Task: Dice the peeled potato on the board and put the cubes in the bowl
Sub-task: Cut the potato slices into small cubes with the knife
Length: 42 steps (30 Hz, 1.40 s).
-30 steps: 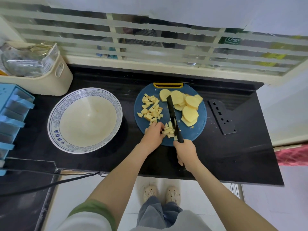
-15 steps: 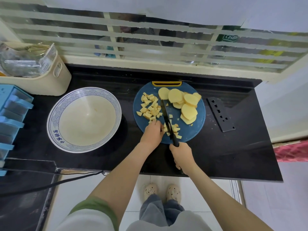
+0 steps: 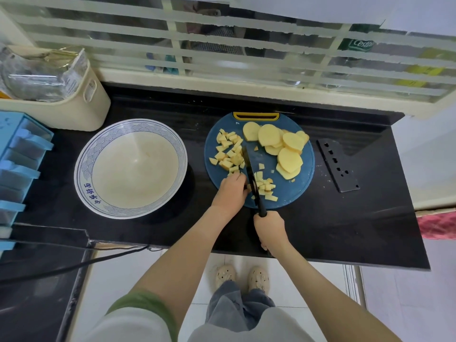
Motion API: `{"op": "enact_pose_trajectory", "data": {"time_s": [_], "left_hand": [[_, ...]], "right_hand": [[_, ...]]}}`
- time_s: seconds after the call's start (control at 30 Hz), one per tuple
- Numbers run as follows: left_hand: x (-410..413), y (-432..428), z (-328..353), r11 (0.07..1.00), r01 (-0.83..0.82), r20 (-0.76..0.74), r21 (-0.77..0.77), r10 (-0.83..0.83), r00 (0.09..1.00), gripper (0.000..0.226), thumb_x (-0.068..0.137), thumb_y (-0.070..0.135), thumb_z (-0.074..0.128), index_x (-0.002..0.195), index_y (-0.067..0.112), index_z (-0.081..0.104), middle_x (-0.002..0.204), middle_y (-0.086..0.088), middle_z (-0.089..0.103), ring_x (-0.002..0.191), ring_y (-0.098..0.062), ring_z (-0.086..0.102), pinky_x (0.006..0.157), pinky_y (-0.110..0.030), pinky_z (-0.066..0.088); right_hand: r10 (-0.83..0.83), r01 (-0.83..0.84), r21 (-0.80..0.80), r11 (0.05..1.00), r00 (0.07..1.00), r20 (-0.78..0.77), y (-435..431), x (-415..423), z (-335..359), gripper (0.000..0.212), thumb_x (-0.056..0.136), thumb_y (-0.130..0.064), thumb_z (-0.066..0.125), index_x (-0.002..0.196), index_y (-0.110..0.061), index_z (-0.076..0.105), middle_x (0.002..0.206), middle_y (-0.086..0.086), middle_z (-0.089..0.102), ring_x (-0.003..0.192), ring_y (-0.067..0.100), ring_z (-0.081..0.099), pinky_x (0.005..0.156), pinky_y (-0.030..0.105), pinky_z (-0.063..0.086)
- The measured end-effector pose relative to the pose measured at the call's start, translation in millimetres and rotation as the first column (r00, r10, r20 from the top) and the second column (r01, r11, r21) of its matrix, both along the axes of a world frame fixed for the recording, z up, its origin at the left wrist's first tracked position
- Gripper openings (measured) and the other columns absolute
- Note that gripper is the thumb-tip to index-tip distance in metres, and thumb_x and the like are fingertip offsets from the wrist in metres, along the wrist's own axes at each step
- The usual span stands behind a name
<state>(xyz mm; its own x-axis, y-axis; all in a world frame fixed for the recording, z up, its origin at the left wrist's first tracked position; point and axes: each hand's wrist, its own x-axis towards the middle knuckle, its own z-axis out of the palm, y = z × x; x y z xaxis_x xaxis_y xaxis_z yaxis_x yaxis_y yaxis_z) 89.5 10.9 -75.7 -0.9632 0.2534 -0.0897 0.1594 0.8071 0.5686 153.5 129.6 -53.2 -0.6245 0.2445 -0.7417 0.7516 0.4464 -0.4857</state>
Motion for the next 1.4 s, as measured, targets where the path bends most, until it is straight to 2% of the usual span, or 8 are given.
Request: {"op": "enact_pose_trajectory", "data": {"time_s": [0.23, 0.47, 0.73, 0.93, 1.03, 1.13, 1.3, 1.4], "left_hand": [[2, -2, 2, 0.997, 0.08, -0.023, 0.004, -0.08, 0.997, 0.011, 0.091, 0.01, 0.057, 0.1, 0.005, 0.059, 0.106, -0.009, 0.055, 0.1, -0.024, 0.05, 0.088, -0.032, 0.037], [-3, -4, 6, 0.988, -0.089, -0.057, -0.125, 0.083, 0.995, 0.023, 0.096, 0.025, 0.05, 0.113, 0.01, 0.054, 0.113, -0.006, 0.053, 0.102, -0.022, 0.051, 0.086, -0.032, 0.038], [-12, -6, 44, 0.957, -0.252, -0.191, 0.144, 0.277, 0.942, 0.017, 0.094, 0.009, 0.05, 0.106, 0.003, 0.059, 0.1, -0.012, 0.057, 0.086, -0.026, 0.055, 0.074, -0.036, 0.047], [-8, 5, 57, 0.994, 0.101, -0.443, 0.031, -0.077, 0.893, 0.023, 0.091, 0.028, 0.046, 0.097, 0.018, 0.066, 0.088, -0.001, 0.059, 0.078, -0.023, 0.055, 0.069, -0.036, 0.043], [-7, 9, 64, 0.944, 0.258, -0.283, -0.208, -0.31, 0.908, 0.038, 0.097, 0.041, 0.034, 0.107, 0.028, 0.069, 0.106, 0.006, 0.064, 0.097, -0.023, 0.053, 0.082, -0.041, 0.033], [-14, 11, 73, 0.896, 0.288, 0.004, -0.337, -0.305, 0.952, 0.04, 0.102, 0.045, 0.029, 0.123, 0.029, 0.059, 0.128, 0.008, 0.055, 0.118, -0.018, 0.043, 0.095, -0.042, 0.024], [-32, 12, 62, 0.932, 0.195, 0.22, -0.305, -0.13, 0.967, 0.053, 0.099, 0.056, 0.022, 0.123, 0.027, 0.06, 0.124, 0.005, 0.058, 0.118, -0.021, 0.047, 0.103, -0.051, 0.023], [-40, 16, 65, 0.98, 0.068, 0.195, -0.188, -0.031, 0.98, 0.049, 0.1, 0.052, 0.022, 0.102, 0.025, 0.064, 0.104, 0.008, 0.062, 0.105, -0.018, 0.054, 0.101, -0.046, 0.022]], "right_hand": [[-0.094, 0.095, -0.031, 0.995, 0.995, 0.031, -4, -7, -2, 0.022, 0.095, -0.014, 0.045, 0.073, -0.009, 0.044, 0.06, 0.012, 0.048, 0.044, 0.025, 0.045, 0.044, 0.031, 0.039], [-0.148, 0.14, -0.185, 0.973, 0.988, -0.034, 4, -2, 10, 0.023, 0.094, -0.017, 0.051, 0.074, -0.011, 0.04, 0.056, 0.006, 0.038, 0.038, 0.016, 0.034, 0.041, 0.027, 0.03], [0.27, -0.202, 0.333, 0.921, 0.947, -0.172, 39, -17, 39, 0.026, 0.094, -0.022, 0.047, 0.069, -0.014, 0.048, 0.07, 0.003, 0.056, 0.062, 0.018, 0.053, 0.051, 0.03, 0.037], [0.536, -0.368, 0.607, 0.705, 0.836, -0.117, 51, -20, 51, 0.021, 0.098, -0.03, 0.046, 0.084, -0.016, 0.05, 0.074, 0.0, 0.053, 0.068, 0.024, 0.054, 0.058, 0.031, 0.042], [0.659, -0.451, 0.682, 0.576, 0.75, -0.06, 55, -21, 53, 0.02, 0.098, -0.033, 0.044, 0.088, -0.016, 0.05, 0.075, -0.001, 0.052, 0.066, 0.022, 0.053, 0.059, 0.03, 0.04], [0.743, -0.52, 0.699, 0.492, 0.669, -0.025, 63, -24, 54, 0.018, 0.099, -0.034, 0.043, 0.091, -0.018, 0.045, 0.076, -0.003, 0.05, 0.066, 0.021, 0.051, 0.059, 0.03, 0.041], [0.859, -0.606, 0.727, 0.324, 0.511, 0.042, 85, -34, 53, 0.02, 0.099, -0.033, 0.041, 0.102, -0.015, 0.05, 0.071, -0.007, 0.044, 0.064, 0.019, 0.05, 0.057, 0.03, 0.04], [0.863, -0.605, 0.724, 0.332, 0.505, 0.026, 102, -45, 54, 0.017, 0.098, -0.032, 0.042, 0.094, -0.017, 0.049, 0.076, -0.004, 0.055, 0.063, 0.019, 0.05, 0.057, 0.03, 0.039]]}}
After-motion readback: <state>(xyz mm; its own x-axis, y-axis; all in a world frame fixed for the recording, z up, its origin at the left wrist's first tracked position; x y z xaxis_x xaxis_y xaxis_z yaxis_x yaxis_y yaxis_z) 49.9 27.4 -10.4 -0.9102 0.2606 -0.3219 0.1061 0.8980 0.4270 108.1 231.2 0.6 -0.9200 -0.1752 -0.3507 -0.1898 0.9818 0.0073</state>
